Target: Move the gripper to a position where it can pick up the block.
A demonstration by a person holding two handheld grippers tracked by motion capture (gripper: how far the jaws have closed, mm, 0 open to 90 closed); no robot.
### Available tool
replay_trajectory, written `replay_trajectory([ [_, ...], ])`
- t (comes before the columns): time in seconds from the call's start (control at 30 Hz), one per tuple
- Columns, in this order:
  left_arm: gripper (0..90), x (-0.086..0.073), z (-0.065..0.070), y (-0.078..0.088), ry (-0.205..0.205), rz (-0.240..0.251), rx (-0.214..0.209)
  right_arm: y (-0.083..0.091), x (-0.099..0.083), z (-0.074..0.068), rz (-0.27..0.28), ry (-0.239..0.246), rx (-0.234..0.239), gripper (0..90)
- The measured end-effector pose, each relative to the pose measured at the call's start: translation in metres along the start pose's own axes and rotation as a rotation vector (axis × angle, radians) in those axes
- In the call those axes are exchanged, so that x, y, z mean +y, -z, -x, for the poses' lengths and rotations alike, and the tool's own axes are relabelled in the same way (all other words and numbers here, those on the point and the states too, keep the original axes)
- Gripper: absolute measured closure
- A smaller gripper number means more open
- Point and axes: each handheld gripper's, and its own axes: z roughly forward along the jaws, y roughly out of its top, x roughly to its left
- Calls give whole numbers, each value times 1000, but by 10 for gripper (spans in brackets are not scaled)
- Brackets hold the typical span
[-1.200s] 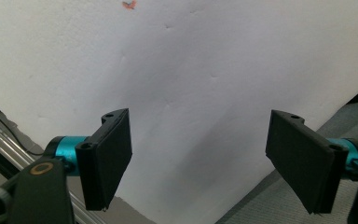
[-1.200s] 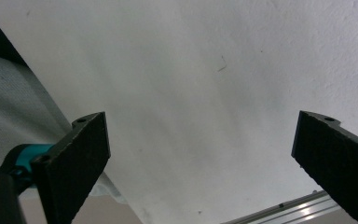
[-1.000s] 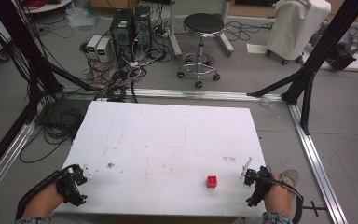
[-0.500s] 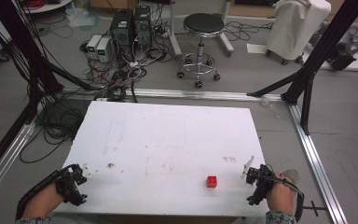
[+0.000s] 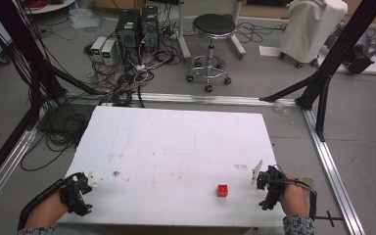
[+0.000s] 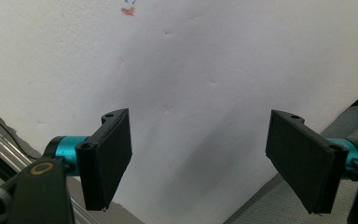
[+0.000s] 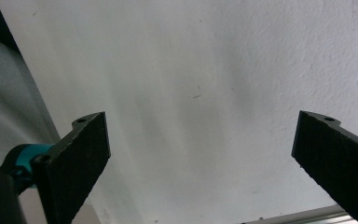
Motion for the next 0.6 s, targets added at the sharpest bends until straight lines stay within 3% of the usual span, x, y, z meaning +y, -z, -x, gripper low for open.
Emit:
replay_trajectory([
  [0.2,228,0,0,0,4,-2,-10,9,14,1,-6,60,-40,34],
  [0.6,228,-1,-1,1,8,4,-4,18,50,4,-6,153,-31,34],
])
